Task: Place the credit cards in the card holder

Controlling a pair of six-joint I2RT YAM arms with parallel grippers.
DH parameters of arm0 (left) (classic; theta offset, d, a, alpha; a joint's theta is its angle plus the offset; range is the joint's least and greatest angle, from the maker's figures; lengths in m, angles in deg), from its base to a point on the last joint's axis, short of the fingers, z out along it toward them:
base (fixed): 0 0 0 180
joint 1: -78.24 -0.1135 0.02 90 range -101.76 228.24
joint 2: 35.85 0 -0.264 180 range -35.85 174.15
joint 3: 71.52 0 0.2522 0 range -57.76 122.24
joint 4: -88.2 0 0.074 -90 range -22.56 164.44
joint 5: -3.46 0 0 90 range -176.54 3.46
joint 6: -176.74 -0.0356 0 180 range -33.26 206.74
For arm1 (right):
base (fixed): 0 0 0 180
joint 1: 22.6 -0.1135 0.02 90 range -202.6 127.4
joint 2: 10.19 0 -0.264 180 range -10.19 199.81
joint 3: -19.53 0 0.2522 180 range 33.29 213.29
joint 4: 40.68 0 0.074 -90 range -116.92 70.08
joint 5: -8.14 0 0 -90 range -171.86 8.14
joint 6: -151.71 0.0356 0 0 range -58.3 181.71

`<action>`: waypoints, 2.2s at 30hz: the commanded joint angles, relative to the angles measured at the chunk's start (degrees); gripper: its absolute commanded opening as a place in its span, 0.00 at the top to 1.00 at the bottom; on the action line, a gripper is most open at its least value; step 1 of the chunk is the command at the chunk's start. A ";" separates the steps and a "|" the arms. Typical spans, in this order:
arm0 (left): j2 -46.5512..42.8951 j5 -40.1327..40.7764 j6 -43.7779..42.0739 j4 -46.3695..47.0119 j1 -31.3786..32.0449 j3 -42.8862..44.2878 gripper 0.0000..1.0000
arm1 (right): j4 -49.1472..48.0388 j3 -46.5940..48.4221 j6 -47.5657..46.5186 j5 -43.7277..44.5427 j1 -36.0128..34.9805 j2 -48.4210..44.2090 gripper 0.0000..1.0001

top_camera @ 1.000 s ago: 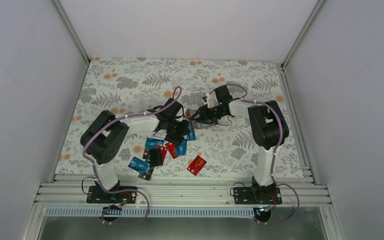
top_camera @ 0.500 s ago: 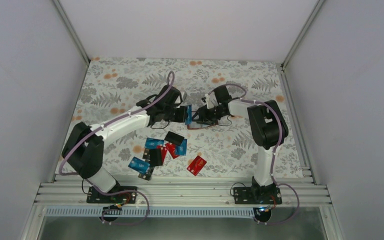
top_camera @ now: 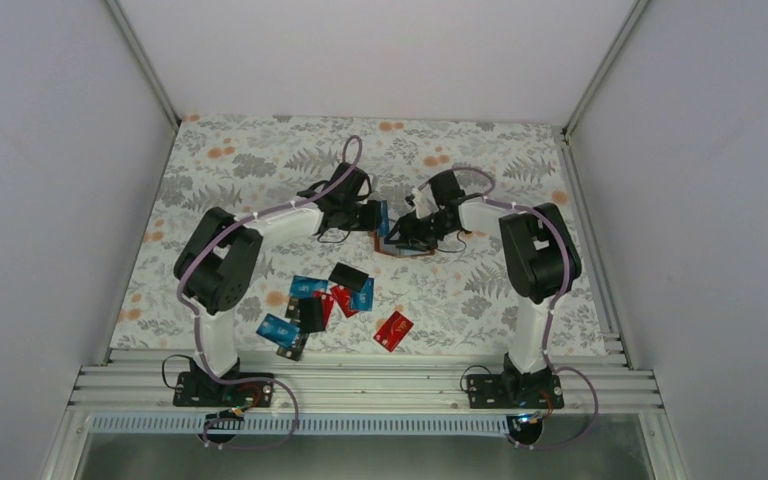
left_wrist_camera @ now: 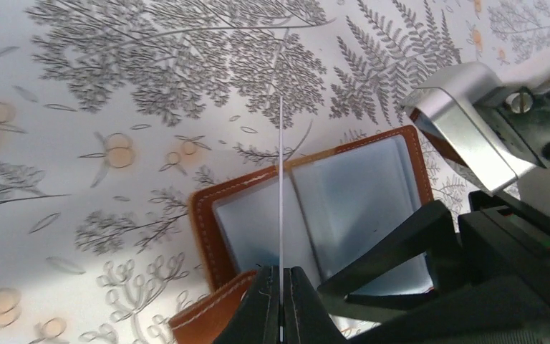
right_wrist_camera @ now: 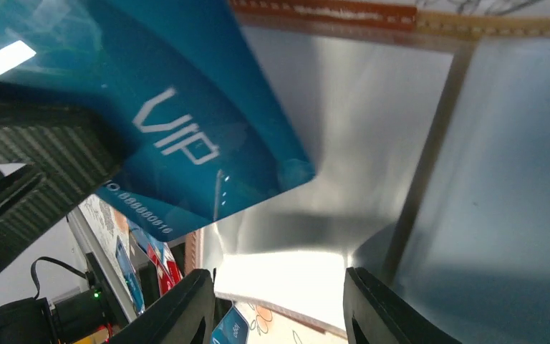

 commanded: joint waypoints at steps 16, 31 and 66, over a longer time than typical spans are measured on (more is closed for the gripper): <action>-2.37 -7.94 2.28 12.30 0.75 -8.96 0.98 | -1.93 -8.76 2.05 12.54 6.33 -13.86 0.54; -1.12 -13.34 2.39 17.87 0.86 -9.64 0.98 | -5.78 -15.14 2.52 15.43 9.09 -10.45 0.57; 2.25 -11.18 0.00 6.45 -0.28 -6.93 0.98 | -8.11 -8.81 1.58 6.58 8.92 -4.21 0.67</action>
